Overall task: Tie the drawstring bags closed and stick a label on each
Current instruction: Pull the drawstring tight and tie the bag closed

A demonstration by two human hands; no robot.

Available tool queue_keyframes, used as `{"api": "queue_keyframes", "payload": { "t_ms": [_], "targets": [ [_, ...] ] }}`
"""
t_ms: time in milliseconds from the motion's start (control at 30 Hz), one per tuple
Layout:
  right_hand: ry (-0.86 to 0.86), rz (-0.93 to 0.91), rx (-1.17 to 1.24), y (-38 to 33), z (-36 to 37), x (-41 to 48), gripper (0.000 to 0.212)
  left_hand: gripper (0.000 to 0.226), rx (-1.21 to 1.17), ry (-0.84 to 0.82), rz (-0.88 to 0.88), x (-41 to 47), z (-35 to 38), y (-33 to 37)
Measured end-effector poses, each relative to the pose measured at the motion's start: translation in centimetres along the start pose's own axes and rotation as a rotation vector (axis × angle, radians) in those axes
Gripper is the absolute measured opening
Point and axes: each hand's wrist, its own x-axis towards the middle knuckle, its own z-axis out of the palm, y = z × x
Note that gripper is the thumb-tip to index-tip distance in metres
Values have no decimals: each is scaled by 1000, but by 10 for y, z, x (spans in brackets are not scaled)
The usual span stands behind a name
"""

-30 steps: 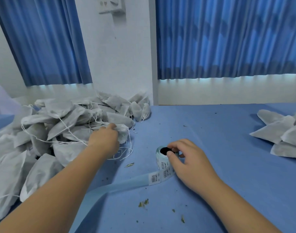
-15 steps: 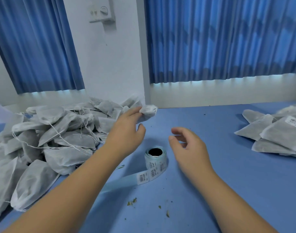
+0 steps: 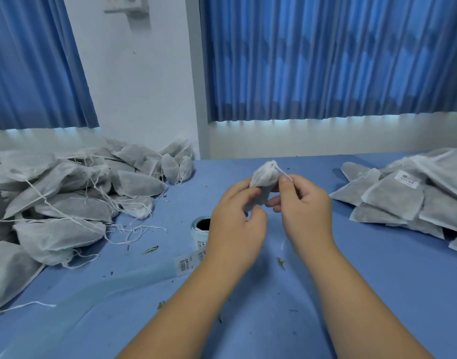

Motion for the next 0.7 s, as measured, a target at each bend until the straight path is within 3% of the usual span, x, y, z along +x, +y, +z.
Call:
{"api": "queue_keyframes", "payload": {
  "t_ms": [100, 200, 333, 467, 600, 700],
  "targets": [
    [-177, 101, -16, 4, -7, 5, 32, 37, -76, 32, -159, -7, 0, -5],
    [-313, 208, 92, 1, -12, 8, 34, 33, -63, 34, -211, -15, -4, -9],
    [-400, 183, 77, -8, -14, 7, 37, 24, 72, 39, -98, -18, -6, -10],
    [-514, 173, 13, -18, -25, 4, 23, 42, 287, 96, 103, -16, -10, -6],
    [-574, 84, -144, -25, -45, 0, 25, 53, 178, -4, 155, -21, -8, -2],
    [-613, 55, -131, -27, -58, -4, 25, 48, 179, -93, 252, -26, -1, -1]
  ]
}}
